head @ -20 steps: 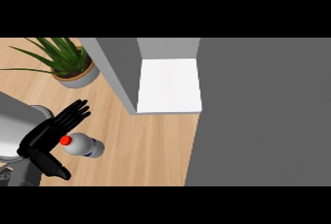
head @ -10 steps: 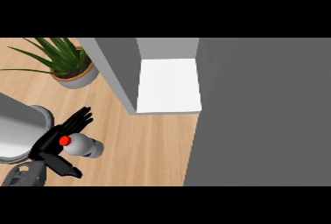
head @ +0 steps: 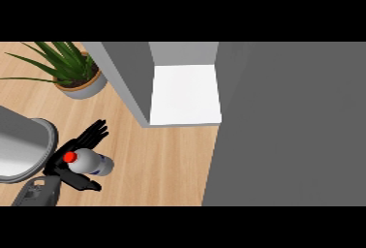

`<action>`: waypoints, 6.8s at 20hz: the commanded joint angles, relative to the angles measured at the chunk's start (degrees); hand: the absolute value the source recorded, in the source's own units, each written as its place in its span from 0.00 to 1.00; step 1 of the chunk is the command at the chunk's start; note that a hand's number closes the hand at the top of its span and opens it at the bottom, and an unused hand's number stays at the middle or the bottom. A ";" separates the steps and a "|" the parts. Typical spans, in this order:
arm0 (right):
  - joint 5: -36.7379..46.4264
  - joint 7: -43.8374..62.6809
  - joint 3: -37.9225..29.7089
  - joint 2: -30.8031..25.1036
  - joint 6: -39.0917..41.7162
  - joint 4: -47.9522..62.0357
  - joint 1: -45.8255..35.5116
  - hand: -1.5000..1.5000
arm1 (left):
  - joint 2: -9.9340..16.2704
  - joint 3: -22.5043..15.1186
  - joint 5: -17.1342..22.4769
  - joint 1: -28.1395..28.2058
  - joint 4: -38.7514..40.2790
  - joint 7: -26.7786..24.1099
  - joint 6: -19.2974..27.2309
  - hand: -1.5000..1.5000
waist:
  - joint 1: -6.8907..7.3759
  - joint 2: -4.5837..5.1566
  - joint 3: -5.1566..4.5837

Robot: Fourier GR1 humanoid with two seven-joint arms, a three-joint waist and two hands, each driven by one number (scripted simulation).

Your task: Pick up the bottled water, place it into the cabinet and close the cabinet

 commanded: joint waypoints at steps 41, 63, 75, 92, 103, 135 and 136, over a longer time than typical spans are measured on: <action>-13.39 -8.65 -23.65 -5.54 6.87 -4.61 12.55 0.00 | -17.30 -4.19 16.42 -6.88 3.39 -13.92 20.82 1.00 | 0.81 -0.17 0.22; -20.86 -16.57 -35.09 -2.84 18.72 5.17 15.09 0.00 | -17.18 -27.54 39.63 -17.53 -9.40 0.67 45.13 1.00 | -3.00 -0.45 0.28; -28.00 -17.83 -41.41 -5.33 22.43 10.34 11.11 0.00 | -17.11 -29.18 39.12 -20.70 -10.07 3.76 58.67 1.00 | -5.02 0.15 0.41; -36.31 -18.41 -47.49 -9.04 27.46 14.31 10.85 0.00 | -14.20 -29.96 38.39 -18.84 -7.74 4.66 71.98 1.00 | -7.62 1.31 0.25; -38.96 -19.03 -48.38 -9.45 29.33 15.70 10.38 0.00 | -15.65 -27.27 43.03 -16.89 -10.00 1.64 72.18 1.00 | -8.61 1.77 0.04; -42.23 -19.28 -48.44 -12.00 32.43 20.34 5.55 0.00 | -10.35 -29.92 44.04 -15.61 -14.02 -0.70 75.88 0.00 | -11.86 2.44 0.11; -42.03 -18.96 -48.65 -11.99 32.28 20.12 6.27 0.00 | -9.80 -30.40 43.82 -16.11 -13.90 -0.43 75.15 0.00 | -11.89 2.12 0.08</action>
